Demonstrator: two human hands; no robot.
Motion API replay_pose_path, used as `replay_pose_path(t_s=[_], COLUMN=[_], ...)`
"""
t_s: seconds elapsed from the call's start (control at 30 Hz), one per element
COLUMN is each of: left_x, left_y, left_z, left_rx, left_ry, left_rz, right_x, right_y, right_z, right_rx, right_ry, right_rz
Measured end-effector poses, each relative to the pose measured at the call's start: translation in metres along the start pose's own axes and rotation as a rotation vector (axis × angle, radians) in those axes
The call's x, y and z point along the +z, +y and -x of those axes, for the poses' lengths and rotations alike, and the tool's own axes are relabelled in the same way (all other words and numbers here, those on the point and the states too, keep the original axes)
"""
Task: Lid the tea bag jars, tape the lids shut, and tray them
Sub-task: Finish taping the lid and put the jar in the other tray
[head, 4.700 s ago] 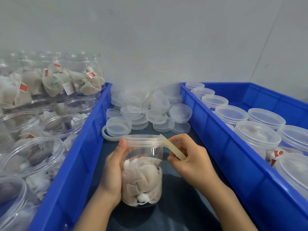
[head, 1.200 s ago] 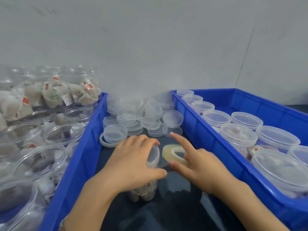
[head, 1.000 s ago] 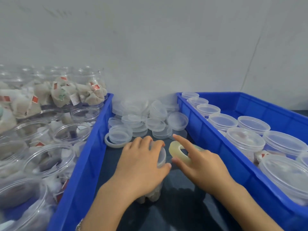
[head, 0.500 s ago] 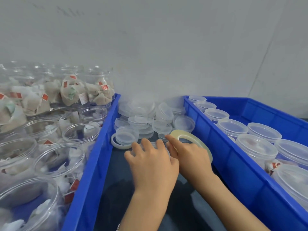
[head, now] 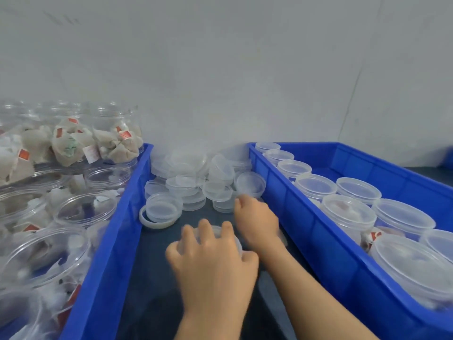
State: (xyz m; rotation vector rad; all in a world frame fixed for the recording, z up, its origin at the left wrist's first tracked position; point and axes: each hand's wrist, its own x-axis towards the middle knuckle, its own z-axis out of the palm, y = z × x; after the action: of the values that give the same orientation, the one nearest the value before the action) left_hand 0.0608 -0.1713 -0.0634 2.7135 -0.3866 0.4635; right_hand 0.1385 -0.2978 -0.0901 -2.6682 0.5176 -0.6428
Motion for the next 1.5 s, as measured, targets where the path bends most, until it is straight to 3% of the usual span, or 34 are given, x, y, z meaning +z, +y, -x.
replay_pose_path(t_s=[0.03, 0.1, 0.2, 0.47, 0.7, 0.77, 0.83, 0.9, 0.97, 1.0, 1.07, 1.13, 1.2, 1.3, 1.4, 1.5], left_x=[0.000, -0.001, -0.008, -0.001, -0.001, -0.004, -0.005, -0.006, -0.006, -0.005, -0.004, -0.004, -0.011, -0.023, -0.021, -0.003], left_y=[0.001, 0.003, 0.008, 0.016, 0.028, 0.025, 0.012, -0.004, -0.019, -0.024, -0.026, -0.026, -0.022, -0.016, -0.020, -0.026], left_z=[0.006, 0.009, -0.003, -0.009, -0.022, -0.023, -0.017, -0.007, 0.006, 0.011, 0.016, 0.019, 0.023, 0.027, 0.021, 0.015], left_rx=[0.050, 0.106, 0.033, 0.009, -0.090, -0.090, -0.026, 0.065, -0.033, -0.144, -0.383, -0.568, -0.557, -0.421, -0.318, -0.259], left_ry=[-0.010, -0.045, -0.127, -0.050, -0.223, -0.099, 0.203, 0.552, 0.813, 0.822, 0.644, 0.302, 0.119, 0.181, 0.237, -0.008], left_rz=[0.014, 0.014, -0.062, -0.156, -0.227, -0.032, 0.425, 0.734, 0.847, 0.925, 1.126, 1.276, 1.338, 1.385, 1.255, 1.018], right_x=[-0.007, -0.013, -0.007, 0.014, 0.011, 0.002, -0.008, -0.020, -0.037, -0.046, -0.057, -0.058, -0.063, -0.081, -0.113, -0.146], right_y=[0.003, 0.004, 0.001, 0.038, 0.046, 0.044, 0.040, 0.033, 0.020, 0.012, -0.006, -0.018, -0.027, -0.034, -0.030, -0.011], right_z=[-0.008, -0.012, 0.003, 0.051, 0.062, 0.065, 0.070, 0.080, 0.092, 0.097, 0.104, 0.103, 0.095, 0.082, 0.044, -0.018], right_rx=[0.045, -0.073, -0.198, -0.412, -0.312, -0.240, -0.195, -0.165, -0.159, -0.223, -0.355, -0.424, -0.396, -0.352, -0.192, -0.078], right_ry=[-0.024, -0.084, -0.198, -0.245, -0.260, -0.257, -0.199, -0.054, 0.004, -0.055, -0.314, -0.405, -0.327, -0.180, 0.034, 0.271], right_rz=[-0.050, -0.059, 0.022, 0.342, 0.296, 0.151, -0.080, -0.332, -0.602, -0.644, -0.493, -0.281, -0.287, -0.398, -0.517, -0.496])
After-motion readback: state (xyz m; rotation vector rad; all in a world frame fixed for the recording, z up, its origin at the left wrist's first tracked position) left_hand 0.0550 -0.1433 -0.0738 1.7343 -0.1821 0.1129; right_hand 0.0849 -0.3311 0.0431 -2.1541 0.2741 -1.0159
